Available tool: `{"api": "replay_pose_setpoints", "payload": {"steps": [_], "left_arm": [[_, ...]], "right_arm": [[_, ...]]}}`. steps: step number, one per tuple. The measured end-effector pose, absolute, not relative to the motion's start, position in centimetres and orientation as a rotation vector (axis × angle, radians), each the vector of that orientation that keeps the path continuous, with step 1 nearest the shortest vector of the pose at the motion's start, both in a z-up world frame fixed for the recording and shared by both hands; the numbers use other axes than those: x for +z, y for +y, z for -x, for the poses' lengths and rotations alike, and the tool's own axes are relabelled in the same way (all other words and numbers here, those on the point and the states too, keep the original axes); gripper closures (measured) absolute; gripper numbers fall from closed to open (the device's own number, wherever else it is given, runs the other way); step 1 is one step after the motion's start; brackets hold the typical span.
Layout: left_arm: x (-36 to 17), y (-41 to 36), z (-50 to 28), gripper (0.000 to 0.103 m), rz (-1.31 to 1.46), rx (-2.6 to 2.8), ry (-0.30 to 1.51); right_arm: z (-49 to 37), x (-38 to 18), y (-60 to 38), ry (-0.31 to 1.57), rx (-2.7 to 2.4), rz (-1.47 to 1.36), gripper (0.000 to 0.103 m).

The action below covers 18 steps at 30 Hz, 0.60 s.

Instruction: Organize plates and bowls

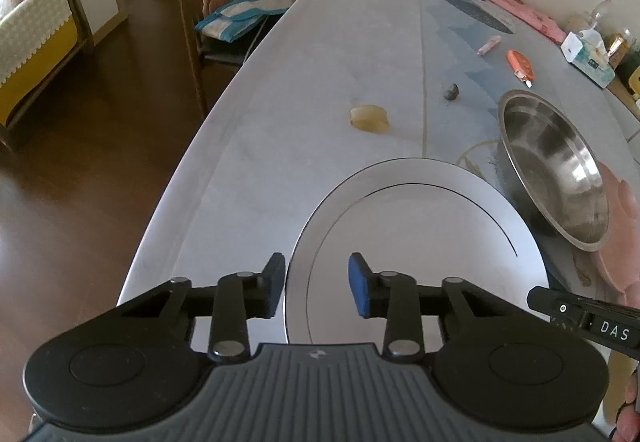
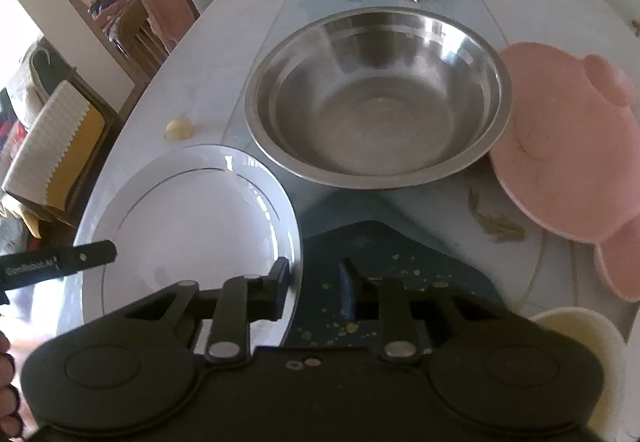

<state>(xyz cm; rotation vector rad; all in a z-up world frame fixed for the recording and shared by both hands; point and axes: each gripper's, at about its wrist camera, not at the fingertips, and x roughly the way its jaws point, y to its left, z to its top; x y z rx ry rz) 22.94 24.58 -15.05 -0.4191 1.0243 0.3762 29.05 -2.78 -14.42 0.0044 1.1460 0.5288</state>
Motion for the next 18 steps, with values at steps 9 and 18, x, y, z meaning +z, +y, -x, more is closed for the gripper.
{"api": "replay_pose_setpoints", "payload": {"steps": [9,18], "left_arm": [[-15.5,25.2,-23.3,0.089,0.413,0.4,1.04],[-15.6,24.9,-22.8,0.091,0.387,0.396,1.039]], "right_arm": [[-28.9,-14.3,-2.7,1.162,0.554,-0.024,0.095],[-28.8,-13.9,-1.7,1.144,0.536,0.007,0.096]]}}
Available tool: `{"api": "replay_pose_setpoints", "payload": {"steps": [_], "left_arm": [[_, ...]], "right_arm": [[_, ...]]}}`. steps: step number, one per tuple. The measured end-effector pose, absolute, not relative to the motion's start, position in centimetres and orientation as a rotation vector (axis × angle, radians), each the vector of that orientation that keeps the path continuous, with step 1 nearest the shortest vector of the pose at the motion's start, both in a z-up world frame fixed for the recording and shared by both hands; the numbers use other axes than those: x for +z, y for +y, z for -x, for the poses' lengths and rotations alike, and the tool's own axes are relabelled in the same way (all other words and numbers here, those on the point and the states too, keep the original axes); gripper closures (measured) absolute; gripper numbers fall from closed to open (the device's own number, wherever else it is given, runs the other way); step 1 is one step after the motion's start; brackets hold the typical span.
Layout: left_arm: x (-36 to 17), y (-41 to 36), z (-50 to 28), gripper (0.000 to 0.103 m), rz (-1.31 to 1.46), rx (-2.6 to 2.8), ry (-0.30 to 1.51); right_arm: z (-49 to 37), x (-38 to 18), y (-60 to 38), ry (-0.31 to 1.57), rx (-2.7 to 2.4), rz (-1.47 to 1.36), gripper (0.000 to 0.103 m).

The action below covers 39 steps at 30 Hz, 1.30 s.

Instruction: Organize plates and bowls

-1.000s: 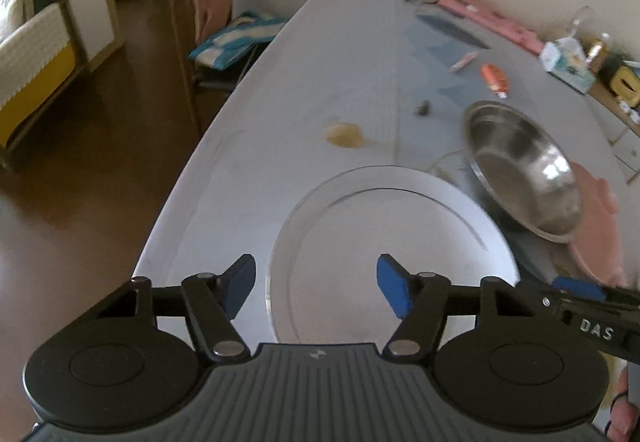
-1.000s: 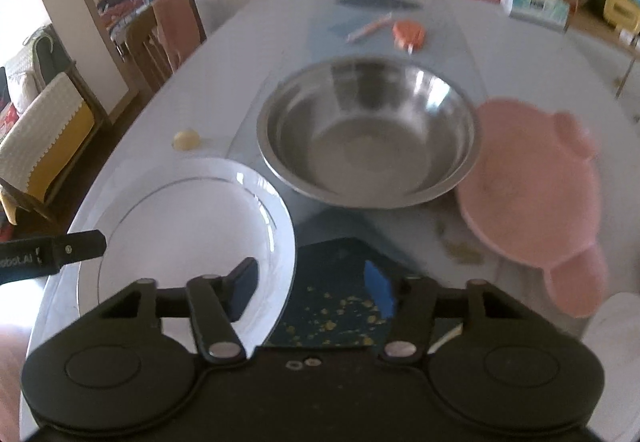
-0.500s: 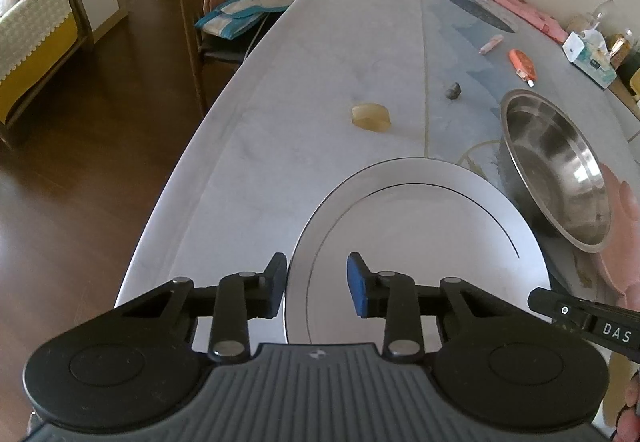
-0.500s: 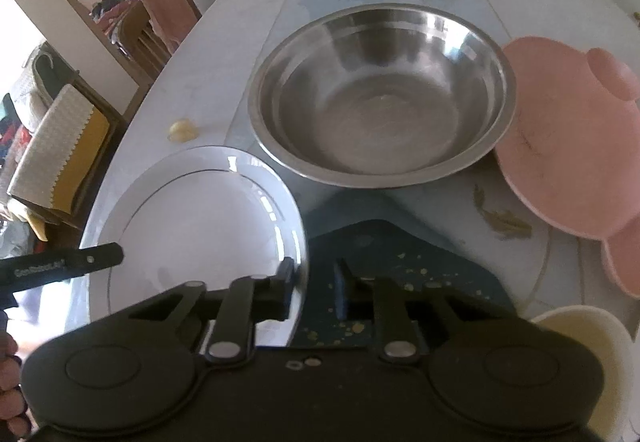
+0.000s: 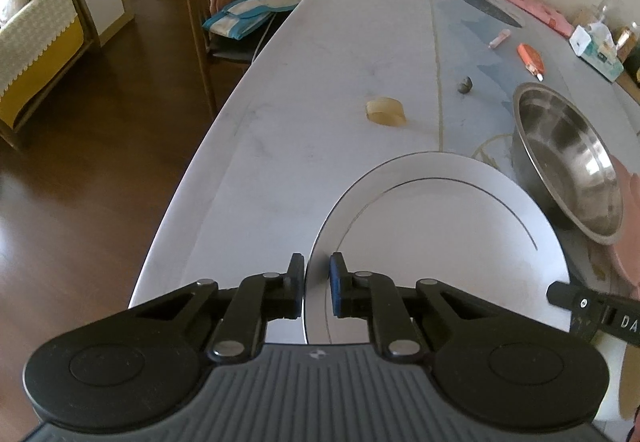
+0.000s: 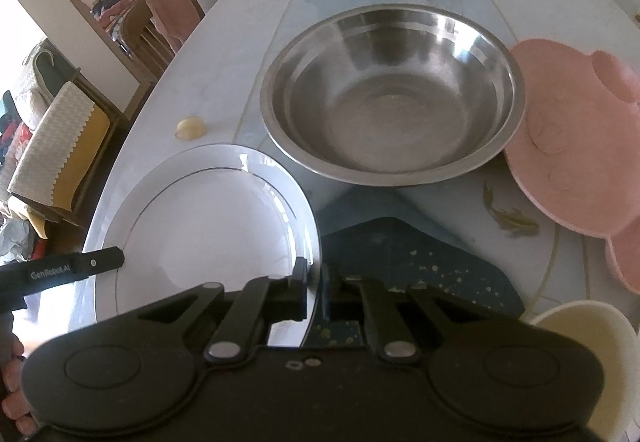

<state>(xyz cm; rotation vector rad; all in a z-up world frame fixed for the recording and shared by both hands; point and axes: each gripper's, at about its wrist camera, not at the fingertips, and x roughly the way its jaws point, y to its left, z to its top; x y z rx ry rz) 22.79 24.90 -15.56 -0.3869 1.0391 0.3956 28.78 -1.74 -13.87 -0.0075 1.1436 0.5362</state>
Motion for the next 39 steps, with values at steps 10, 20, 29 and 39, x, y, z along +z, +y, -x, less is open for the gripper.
{"api": "replay_pose_setpoints", "payload": {"steps": [10,20,29,39], "left_arm": [[-15.1,24.2,-20.5,0.092,0.424,0.391,1.031],[-13.9,21.7,-15.6,0.092,0.419,0.366,1.022],[-13.4,18.4,-10.2,0.092,0.415,0.326,1.043],[-13.6,15.6,-5.7,0.092,0.381,0.283,1.066]], "right_arm": [[-28.0,-13.3,-2.2,1.146,0.535,-0.006,0.096],[-24.7,-12.0,-4.8,1.149,0.55,-0.03,0.097],[-18.8,-11.0,-8.5,1.146,0.536,-0.049,0.097],[-13.7,-11.4,-11.3,1.152,0.499,-0.065,0.097]]}}
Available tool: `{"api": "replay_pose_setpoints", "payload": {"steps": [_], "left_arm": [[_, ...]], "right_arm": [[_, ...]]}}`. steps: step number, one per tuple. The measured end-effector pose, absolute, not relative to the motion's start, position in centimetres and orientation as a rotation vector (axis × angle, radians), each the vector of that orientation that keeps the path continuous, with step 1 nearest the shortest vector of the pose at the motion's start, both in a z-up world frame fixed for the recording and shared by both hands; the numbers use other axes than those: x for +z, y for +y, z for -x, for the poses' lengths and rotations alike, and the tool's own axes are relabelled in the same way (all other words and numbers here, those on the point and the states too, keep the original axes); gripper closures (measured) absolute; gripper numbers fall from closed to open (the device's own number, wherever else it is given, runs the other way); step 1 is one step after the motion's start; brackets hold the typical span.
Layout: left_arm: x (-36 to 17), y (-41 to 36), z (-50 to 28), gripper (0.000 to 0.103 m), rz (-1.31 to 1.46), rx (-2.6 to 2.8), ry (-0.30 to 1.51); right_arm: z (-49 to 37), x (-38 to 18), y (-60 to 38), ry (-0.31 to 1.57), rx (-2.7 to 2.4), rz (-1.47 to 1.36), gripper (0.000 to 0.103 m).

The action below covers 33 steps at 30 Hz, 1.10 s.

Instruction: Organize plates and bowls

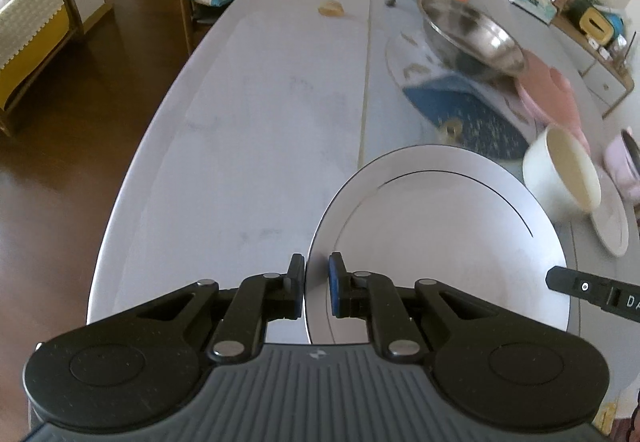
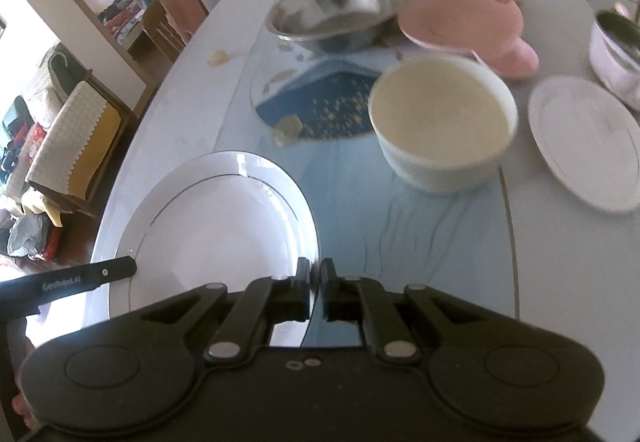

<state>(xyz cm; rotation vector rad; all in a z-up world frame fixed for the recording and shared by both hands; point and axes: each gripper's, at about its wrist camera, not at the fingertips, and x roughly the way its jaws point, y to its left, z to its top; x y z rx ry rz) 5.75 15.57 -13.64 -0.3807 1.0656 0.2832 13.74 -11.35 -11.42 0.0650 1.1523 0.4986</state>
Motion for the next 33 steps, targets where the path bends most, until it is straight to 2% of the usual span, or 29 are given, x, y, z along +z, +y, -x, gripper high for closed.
{"api": "replay_pose_setpoints", "payload": {"steps": [27,33], "left_arm": [[-15.0,14.8,-3.8,0.092,0.318,0.277,1.065],[-14.8,14.8,-3.4,0.092,0.311,0.282,1.049]], "right_arm": [[-10.8,-13.9,-11.2,1.173,0.481,-0.011,0.094],[-10.7,-13.5,-11.7,1.17,0.452,0.009,0.077]]}}
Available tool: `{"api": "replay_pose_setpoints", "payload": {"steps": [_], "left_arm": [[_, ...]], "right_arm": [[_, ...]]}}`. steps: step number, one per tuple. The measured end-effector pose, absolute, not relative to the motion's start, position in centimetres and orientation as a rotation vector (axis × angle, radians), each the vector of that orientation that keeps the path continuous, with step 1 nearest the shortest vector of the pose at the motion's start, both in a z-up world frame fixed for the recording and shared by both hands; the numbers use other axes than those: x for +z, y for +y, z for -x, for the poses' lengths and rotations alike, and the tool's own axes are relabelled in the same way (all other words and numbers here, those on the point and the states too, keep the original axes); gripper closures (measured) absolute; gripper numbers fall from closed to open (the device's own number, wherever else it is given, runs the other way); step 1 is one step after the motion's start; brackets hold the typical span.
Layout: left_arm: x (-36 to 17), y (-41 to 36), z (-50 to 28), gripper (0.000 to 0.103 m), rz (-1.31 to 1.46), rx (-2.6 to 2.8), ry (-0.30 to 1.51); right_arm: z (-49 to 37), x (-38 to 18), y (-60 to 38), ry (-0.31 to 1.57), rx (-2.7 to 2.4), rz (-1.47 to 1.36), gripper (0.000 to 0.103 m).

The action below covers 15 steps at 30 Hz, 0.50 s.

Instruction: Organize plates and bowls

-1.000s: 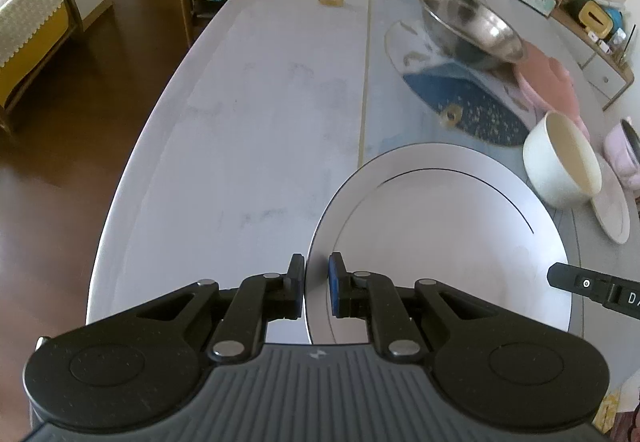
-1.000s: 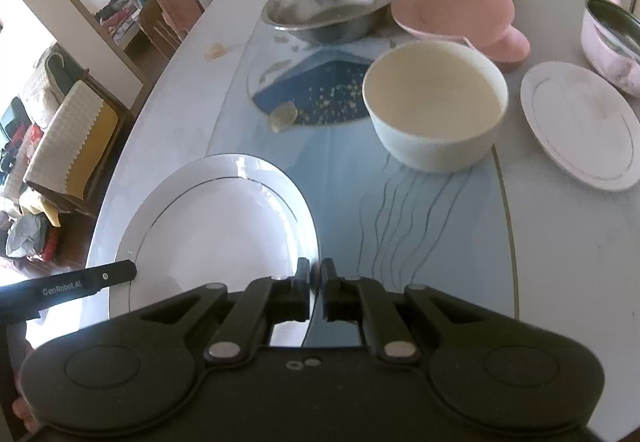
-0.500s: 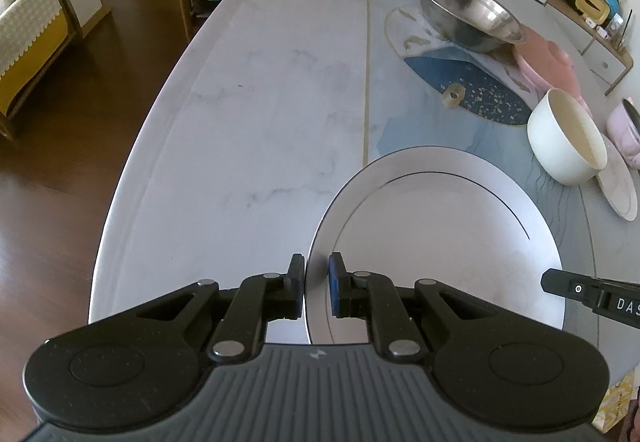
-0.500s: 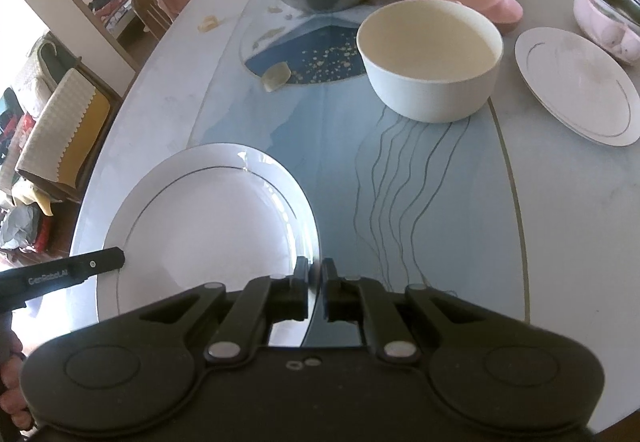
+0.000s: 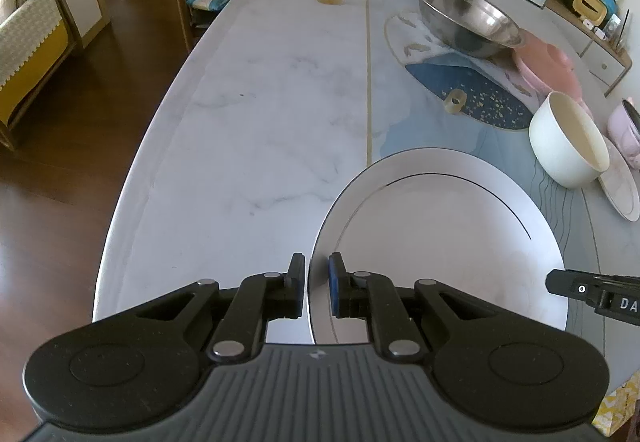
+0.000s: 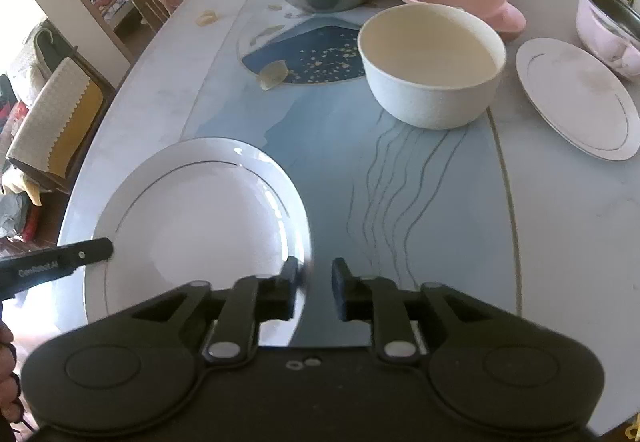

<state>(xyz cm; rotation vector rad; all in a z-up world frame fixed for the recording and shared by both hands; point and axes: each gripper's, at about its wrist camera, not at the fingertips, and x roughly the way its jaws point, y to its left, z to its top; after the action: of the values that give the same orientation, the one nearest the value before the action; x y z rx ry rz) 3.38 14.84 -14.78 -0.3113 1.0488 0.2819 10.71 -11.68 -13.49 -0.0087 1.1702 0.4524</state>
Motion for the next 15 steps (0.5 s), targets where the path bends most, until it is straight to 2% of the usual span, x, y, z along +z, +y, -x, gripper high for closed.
{"api": "replay_pose_setpoints", "payload": {"steps": [2,13,15], "left_arm": [[-14.6,14.9,-3.2,0.091,0.31,0.289,1.042],[-10.7,14.2,-1.8,0.09,0.24,0.288,0.928],[-9.8,13.8,-1.7,0.078,0.248,0.273,0.893]], "right_arm": [[-10.5,-13.1,-12.1,1.161,0.444,0.009,0.072],[-9.0,-9.3,-14.8,1.041,0.405,0.012,0.063],[-8.7,-8.4,-15.3,1.014,0.408,0.012,0.058]]}}
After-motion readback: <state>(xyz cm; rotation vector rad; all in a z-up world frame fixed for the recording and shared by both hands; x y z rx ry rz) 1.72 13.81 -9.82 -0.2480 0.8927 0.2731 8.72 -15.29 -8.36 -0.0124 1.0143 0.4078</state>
